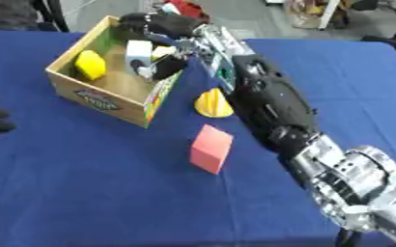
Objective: Pick up objects on the table and place them in the box.
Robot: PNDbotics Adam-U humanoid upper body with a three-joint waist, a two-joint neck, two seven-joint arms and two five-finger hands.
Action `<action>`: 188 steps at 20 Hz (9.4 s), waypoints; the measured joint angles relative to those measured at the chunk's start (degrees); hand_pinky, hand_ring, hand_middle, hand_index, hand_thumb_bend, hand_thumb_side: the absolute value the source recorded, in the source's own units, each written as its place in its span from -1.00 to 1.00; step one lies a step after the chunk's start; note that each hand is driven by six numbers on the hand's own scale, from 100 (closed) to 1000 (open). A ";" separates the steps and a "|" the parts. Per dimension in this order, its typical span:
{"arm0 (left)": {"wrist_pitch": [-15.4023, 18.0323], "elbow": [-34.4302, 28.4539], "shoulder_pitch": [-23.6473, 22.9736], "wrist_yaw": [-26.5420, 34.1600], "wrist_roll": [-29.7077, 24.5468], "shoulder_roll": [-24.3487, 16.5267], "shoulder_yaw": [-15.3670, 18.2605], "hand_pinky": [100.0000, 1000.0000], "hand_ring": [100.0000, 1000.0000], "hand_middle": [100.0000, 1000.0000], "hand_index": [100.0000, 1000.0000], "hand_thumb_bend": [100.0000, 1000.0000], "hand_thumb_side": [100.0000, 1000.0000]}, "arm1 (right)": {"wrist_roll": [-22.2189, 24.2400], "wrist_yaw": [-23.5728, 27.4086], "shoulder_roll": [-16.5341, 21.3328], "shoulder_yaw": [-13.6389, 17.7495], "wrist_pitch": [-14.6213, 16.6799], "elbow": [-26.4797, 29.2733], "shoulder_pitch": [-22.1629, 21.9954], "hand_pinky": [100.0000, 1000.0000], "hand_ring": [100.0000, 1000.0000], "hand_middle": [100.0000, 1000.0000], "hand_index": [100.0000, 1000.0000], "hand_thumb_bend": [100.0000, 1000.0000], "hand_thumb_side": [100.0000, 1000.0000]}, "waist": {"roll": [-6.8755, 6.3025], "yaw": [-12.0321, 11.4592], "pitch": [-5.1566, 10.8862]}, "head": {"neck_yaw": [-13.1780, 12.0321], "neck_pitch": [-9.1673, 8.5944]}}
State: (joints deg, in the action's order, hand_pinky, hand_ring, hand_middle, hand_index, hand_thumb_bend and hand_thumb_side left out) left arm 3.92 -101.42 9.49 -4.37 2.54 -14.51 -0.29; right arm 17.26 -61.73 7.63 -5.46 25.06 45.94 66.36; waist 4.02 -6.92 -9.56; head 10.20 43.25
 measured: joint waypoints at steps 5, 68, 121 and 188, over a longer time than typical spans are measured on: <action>-0.01 0.00 -0.38 -0.16 0.23 -0.06 0.22 0.28 0.04 0.05 0.49 -1.00 0.35 | 4.31 4.40 5.39 3.87 -4.33 -3.95 0.00 1.00 1.00 1.00 1.00 -1.00 -0.59 | 0.00 0.26 0.02 | -0.58 0.00; -0.06 -0.34 1.62 -0.67 0.46 -1.16 0.54 0.29 0.03 0.04 0.49 -1.00 0.35 | -5.36 -5.62 10.80 10.75 -20.40 -19.21 -1.54 0.25 0.41 0.43 0.79 -1.00 -1.00 | 0.33 -3.21 -3.50 | -0.42 -4.04; 0.01 -0.32 0.15 -0.38 0.11 -0.57 0.48 0.30 0.02 0.04 0.49 -1.00 0.36 | 9.06 -10.11 -1.91 -5.35 3.99 5.71 0.21 0.82 1.00 1.00 1.00 -0.88 0.04 | 0.33 -2.26 -1.72 | 1.52 -1.95; -0.07 -0.31 -0.88 -0.64 1.20 -0.54 1.24 0.30 0.04 0.05 0.49 -1.00 0.37 | -21.37 -14.73 6.28 -4.16 1.85 -2.29 -14.90 0.15 -0.08 -0.81 -0.50 -1.00 -1.00 | 0.31 1.75 -0.97 | -0.98 -1.54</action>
State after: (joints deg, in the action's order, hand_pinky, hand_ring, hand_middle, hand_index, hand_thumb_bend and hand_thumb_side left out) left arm 3.86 -101.72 8.62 -5.01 3.75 -15.06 0.96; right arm -4.11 -76.45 13.92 -9.62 26.92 43.65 51.46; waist 4.33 -5.17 -10.54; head 9.22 41.71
